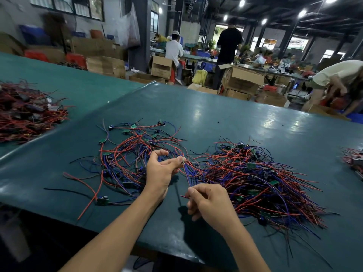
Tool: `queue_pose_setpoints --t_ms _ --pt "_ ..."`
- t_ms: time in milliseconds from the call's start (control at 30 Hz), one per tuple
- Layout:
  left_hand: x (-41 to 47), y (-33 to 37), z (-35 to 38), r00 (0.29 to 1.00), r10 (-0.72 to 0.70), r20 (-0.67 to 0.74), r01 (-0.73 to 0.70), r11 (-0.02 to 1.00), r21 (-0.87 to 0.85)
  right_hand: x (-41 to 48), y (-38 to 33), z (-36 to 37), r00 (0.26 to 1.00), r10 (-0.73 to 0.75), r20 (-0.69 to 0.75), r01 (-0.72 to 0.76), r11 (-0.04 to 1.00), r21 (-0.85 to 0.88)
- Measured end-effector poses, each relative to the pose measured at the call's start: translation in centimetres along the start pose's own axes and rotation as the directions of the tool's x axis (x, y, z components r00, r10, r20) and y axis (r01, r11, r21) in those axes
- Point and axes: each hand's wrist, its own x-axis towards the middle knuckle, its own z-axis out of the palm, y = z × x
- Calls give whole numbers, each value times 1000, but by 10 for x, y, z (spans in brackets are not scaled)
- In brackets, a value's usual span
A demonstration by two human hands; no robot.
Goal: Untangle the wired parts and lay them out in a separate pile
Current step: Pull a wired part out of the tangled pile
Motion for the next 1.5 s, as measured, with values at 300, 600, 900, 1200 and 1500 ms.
queue_pose_setpoints --t_ms 300,600,900,1200,1500 --pt "5 1 0 995 -26 -98 19 997 -74 -13 23 6 998 -58 6 58 998 37" --pt "2 6 1 996 -60 -67 52 992 -119 -20 25 2 986 -135 -100 144 985 90" --pt "2 11 0 965 -227 133 259 911 -320 -20 22 -5 951 48 -305 90 902 423" --pt "4 17 -10 906 -309 289 419 748 -514 -20 26 -11 943 79 -324 80 888 452" --pt "5 16 -10 878 -318 358 473 694 -543 -18 28 -7 947 38 -318 83 930 357"
